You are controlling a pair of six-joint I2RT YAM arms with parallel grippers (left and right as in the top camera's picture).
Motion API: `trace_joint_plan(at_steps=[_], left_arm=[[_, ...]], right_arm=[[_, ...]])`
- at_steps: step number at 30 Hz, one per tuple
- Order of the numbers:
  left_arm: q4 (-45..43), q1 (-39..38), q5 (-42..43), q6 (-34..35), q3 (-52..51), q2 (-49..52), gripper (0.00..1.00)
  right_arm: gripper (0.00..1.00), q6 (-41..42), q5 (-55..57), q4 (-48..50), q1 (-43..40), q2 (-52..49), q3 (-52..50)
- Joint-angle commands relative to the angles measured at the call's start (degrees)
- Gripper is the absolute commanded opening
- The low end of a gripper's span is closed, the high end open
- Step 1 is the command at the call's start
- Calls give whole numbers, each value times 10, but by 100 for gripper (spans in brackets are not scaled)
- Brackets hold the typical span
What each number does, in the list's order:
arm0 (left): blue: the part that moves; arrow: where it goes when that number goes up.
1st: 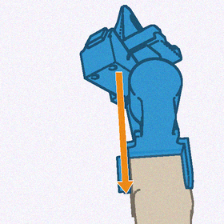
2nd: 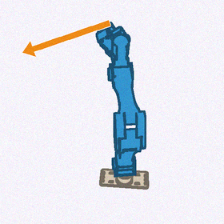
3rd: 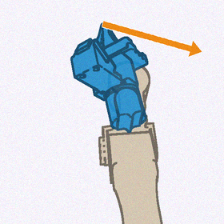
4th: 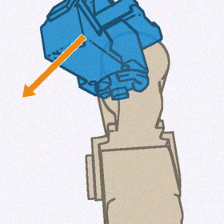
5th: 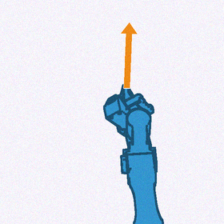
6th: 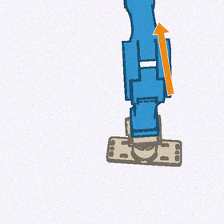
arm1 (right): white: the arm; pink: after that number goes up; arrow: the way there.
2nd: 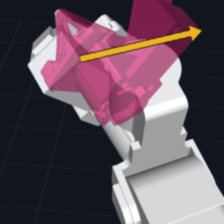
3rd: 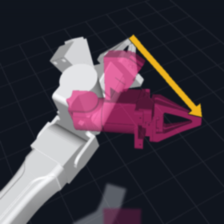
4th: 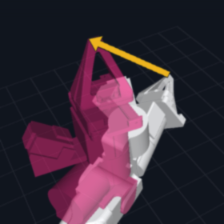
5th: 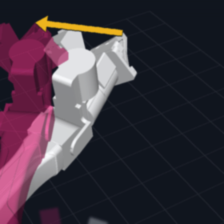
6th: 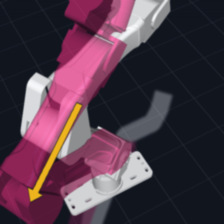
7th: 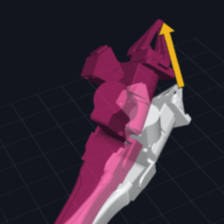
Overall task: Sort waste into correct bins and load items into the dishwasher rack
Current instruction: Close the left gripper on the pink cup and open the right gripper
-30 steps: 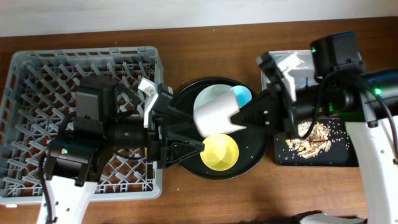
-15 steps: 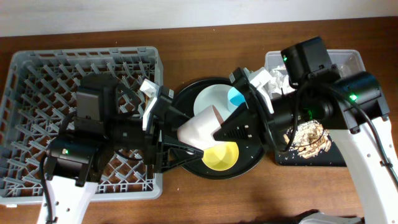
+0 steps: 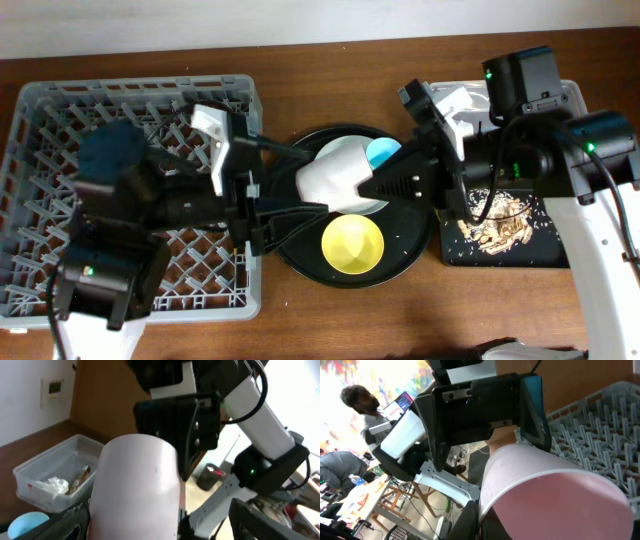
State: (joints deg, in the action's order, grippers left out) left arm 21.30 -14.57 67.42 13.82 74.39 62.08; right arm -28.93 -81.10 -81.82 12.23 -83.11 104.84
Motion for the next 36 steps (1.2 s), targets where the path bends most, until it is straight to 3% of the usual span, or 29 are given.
trace_joint_plan(at_steps=[1,8,13,17,25,26,29,36], left_arm=[[4,-1,9,46,6,-14,92],[-18,-1,31,44,6,-13,96],[-22,-1,72,43,6,-13,92],[-30,-26,78,43,6,-13,91],[-75,-67,25,44,6,-13,89],[-76,-67,12,44,6,-13,83],[-71,-66,-11,44,6,-13,79],[-38,-67,-11,43,6,-13,78]], right_arm=[[4,-6,-78,21,-4,-3,-2],[4,9,-78,35,-4,-4,-2],[4,74,-78,111,-4,-4,-2],[4,74,-78,116,-2,-4,-2],[4,74,-78,105,-2,-4,-2],[4,73,-78,96,-2,-4,-2],[4,67,-68,78,-2,-4,-2],[6,67,-70,106,-3,-4,-2]])
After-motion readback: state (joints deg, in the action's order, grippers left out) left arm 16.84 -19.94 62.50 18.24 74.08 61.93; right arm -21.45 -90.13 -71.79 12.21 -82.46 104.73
